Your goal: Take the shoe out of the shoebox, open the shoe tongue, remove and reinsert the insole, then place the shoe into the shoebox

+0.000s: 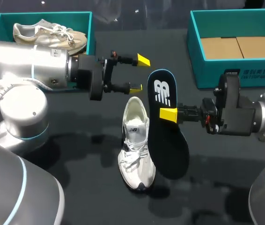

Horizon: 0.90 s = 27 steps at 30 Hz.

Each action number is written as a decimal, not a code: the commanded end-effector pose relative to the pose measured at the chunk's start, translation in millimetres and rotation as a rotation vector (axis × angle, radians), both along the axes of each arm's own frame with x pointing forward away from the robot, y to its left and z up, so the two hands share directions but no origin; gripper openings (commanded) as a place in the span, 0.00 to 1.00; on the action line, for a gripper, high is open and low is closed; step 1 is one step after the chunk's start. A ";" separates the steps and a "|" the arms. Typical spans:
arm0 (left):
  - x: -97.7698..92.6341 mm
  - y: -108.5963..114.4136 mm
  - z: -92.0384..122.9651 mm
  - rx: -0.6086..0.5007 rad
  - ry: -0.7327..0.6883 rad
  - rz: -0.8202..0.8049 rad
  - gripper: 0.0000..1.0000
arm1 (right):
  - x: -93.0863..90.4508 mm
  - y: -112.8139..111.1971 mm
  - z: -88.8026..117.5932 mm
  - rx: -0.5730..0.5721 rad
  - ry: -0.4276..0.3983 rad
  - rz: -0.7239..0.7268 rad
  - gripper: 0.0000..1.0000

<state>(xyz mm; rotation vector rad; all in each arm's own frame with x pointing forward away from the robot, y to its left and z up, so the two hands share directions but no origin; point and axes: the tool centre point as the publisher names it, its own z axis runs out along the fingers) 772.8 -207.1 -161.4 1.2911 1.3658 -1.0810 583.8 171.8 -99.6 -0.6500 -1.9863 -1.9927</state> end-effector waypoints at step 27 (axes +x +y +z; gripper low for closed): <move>15.2 24.8 11.6 -0.099 -0.017 0.057 1.00 | 104.3 -64.0 -17.6 0.188 0.415 0.039 0.00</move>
